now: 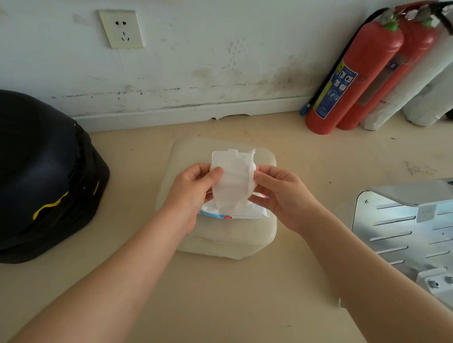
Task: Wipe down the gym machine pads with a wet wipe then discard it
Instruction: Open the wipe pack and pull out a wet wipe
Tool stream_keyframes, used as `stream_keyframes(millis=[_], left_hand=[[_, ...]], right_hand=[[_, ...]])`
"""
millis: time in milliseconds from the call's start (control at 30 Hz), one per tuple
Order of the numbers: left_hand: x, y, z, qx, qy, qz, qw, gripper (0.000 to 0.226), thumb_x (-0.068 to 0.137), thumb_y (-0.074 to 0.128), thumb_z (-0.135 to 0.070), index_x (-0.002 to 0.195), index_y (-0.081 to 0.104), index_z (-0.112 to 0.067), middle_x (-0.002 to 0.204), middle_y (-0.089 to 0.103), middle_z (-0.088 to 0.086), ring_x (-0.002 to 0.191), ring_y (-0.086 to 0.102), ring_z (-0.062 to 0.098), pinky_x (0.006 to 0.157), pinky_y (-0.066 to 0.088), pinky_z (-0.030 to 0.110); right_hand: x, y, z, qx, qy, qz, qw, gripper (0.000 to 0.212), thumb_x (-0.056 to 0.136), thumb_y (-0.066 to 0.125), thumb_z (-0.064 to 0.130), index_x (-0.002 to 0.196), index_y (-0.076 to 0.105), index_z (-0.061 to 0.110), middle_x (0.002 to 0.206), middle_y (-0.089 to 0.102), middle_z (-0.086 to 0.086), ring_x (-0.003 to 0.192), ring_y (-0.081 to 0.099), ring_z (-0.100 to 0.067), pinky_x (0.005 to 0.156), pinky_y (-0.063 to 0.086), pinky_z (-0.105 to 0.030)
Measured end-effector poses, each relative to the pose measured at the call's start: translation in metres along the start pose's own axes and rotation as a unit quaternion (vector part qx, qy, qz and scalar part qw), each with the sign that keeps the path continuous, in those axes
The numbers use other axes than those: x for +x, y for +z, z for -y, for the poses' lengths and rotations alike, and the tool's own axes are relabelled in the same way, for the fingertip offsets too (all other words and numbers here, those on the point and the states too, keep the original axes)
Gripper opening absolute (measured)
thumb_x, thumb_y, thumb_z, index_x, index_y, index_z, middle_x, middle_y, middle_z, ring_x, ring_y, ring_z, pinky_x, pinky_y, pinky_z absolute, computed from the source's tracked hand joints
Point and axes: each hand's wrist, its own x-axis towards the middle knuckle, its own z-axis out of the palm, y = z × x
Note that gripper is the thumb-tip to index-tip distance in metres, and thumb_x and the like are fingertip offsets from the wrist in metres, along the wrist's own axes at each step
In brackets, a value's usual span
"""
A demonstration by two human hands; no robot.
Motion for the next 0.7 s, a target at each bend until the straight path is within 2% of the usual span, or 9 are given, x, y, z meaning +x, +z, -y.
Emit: stream_keyframes(millis=[100, 167, 233, 300, 433, 533, 600, 633, 700], left_hand=[[0.006, -0.004, 0.002, -0.032, -0.002, -0.052, 0.998, 0.016, 0.090, 0.056, -0.014, 0.074, 0.055, -0.017, 0.079, 0.059, 0.003, 0.073, 0.056, 0.016, 0.062, 0.048, 0.022], [0.008, -0.008, 0.004, -0.050, -0.015, -0.059, 0.997, 0.017, 0.092, 0.052, -0.013, 0.075, 0.054, -0.017, 0.080, 0.059, 0.001, 0.074, 0.056, 0.015, 0.063, 0.050, 0.020], [0.008, -0.010, 0.006, -0.078, -0.027, -0.038, 0.996, 0.017, 0.093, 0.049, -0.012, 0.077, 0.052, -0.016, 0.081, 0.060, 0.001, 0.074, 0.060, 0.013, 0.063, 0.051, 0.019], [0.008, -0.007, 0.009, -0.128, -0.043, -0.015, 0.991, 0.018, 0.095, 0.045, -0.012, 0.078, 0.051, -0.015, 0.082, 0.063, 0.003, 0.072, 0.064, 0.011, 0.065, 0.054, 0.021], [0.002, -0.001, 0.007, -0.270, -0.112, 0.072, 0.953, 0.032, 0.099, 0.033, -0.021, 0.089, 0.061, -0.010, 0.083, 0.072, 0.003, 0.073, 0.069, 0.011, 0.068, 0.057, 0.024], [-0.002, 0.001, 0.003, -0.319, -0.152, 0.104, 0.930, 0.048, 0.099, 0.032, -0.023, 0.076, 0.072, -0.008, 0.073, 0.073, 0.002, 0.064, 0.070, 0.011, 0.054, 0.055, 0.021], [-0.002, 0.002, 0.002, -0.292, -0.165, 0.078, 0.939, 0.038, 0.098, 0.036, -0.020, 0.085, 0.069, -0.007, 0.075, 0.073, 0.003, 0.064, 0.069, 0.012, 0.054, 0.055, 0.021], [0.001, 0.003, 0.005, -0.229, -0.158, 0.040, 0.960, 0.026, 0.097, 0.040, -0.017, 0.095, 0.064, -0.007, 0.080, 0.071, 0.004, 0.067, 0.068, 0.012, 0.056, 0.054, 0.022], [0.004, 0.002, 0.011, 0.001, -0.105, -0.046, 0.993, 0.019, 0.092, 0.051, -0.013, 0.111, 0.052, -0.011, 0.091, 0.064, 0.002, 0.070, 0.058, 0.011, 0.059, 0.046, 0.022]], right_hand=[[0.003, -0.005, -0.003, 0.067, 0.012, -0.047, 0.997, 0.015, 0.092, 0.052, 0.009, 0.081, 0.061, 0.008, 0.071, 0.067, -0.001, 0.068, 0.062, -0.013, 0.076, 0.056, -0.029], [0.003, -0.010, -0.006, 0.109, 0.012, -0.060, 0.992, 0.019, 0.094, 0.048, 0.007, 0.079, 0.059, 0.007, 0.071, 0.069, -0.001, 0.070, 0.066, -0.013, 0.081, 0.056, -0.031], [0.002, -0.012, -0.009, 0.164, 0.001, -0.068, 0.984, 0.024, 0.096, 0.042, 0.005, 0.077, 0.057, 0.006, 0.070, 0.070, -0.002, 0.075, 0.067, -0.017, 0.091, 0.050, -0.034], [0.004, -0.011, -0.011, 0.213, -0.004, -0.082, 0.974, 0.026, 0.097, 0.038, 0.005, 0.079, 0.056, 0.005, 0.070, 0.070, -0.002, 0.073, 0.068, -0.017, 0.091, 0.048, -0.036], [0.012, -0.008, -0.014, 0.268, -0.012, -0.098, 0.958, 0.028, 0.100, 0.031, 0.008, 0.087, 0.056, 0.002, 0.076, 0.068, -0.009, 0.069, 0.068, -0.018, 0.082, 0.051, -0.034], [0.013, -0.009, -0.010, 0.223, 0.001, -0.101, 0.969, 0.030, 0.101, 0.029, 0.012, 0.094, 0.056, 0.001, 0.086, 0.064, -0.012, 0.073, 0.064, -0.019, 0.068, 0.055, -0.027], [0.011, -0.013, -0.009, 0.181, 0.007, -0.109, 0.978, 0.027, 0.101, 0.032, 0.013, 0.095, 0.056, 0.002, 0.086, 0.063, -0.011, 0.073, 0.063, -0.020, 0.064, 0.055, -0.027], [0.010, -0.015, -0.008, 0.162, 0.006, -0.113, 0.980, 0.026, 0.101, 0.033, 0.014, 0.093, 0.056, 0.003, 0.085, 0.063, -0.011, 0.072, 0.062, -0.020, 0.065, 0.054, -0.029], [0.009, -0.018, -0.006, 0.125, -0.003, -0.124, 0.984, 0.024, 0.100, 0.035, 0.016, 0.090, 0.054, 0.006, 0.084, 0.059, -0.011, 0.073, 0.058, -0.021, 0.067, 0.049, -0.032]])
